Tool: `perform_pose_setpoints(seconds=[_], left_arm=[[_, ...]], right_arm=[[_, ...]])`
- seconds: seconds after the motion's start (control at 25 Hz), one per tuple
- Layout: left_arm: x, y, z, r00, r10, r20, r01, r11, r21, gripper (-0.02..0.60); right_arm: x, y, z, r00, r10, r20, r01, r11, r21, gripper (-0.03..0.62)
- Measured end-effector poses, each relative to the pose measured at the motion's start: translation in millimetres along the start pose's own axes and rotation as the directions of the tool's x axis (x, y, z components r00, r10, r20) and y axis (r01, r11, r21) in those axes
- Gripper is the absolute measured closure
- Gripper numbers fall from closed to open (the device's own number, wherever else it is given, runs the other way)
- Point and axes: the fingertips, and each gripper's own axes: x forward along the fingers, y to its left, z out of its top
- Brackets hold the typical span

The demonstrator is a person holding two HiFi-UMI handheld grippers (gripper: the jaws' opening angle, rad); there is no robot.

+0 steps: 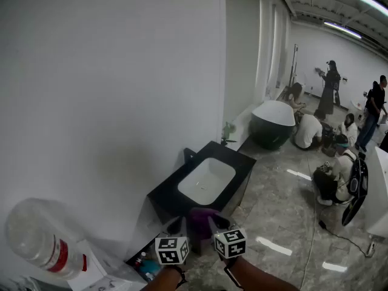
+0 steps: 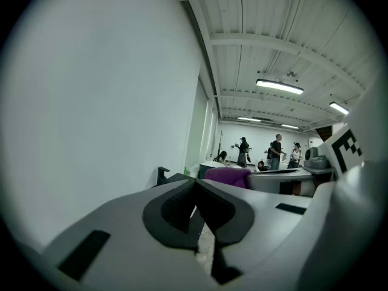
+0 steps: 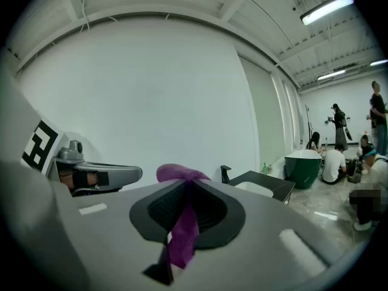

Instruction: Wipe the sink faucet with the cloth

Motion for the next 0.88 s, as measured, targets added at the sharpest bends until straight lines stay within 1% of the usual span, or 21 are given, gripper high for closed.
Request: perform_pose_setpoints(seconds=[0.28, 0.64, 0.88], left_arm=[[3.4, 4.0, -1.0, 1.000, -0.003, 0.000, 0.003, 1.000, -0.003, 0.577], [6.7, 10.7, 0.9, 1.000, -0.014, -0.006, 0.014, 1.000, -0.007, 0.577], [7.7, 28.7, 5.0, 0.999, -0.051, -0.014, 0.051, 0.999, -0.002, 0.577]], right_arm=[[4.4, 0.3, -1.8, 1.000, -0.003, -0.001, 0.003, 1.000, -0.010, 0.565], [12.5, 0.9, 2.8, 1.000, -0.010, 0.012, 0.010, 1.000, 0.000, 0.563], [26.4, 14.9, 4.8, 0.999, -0.033, 0.018, 0.033, 0.999, 0.009, 0.563]])
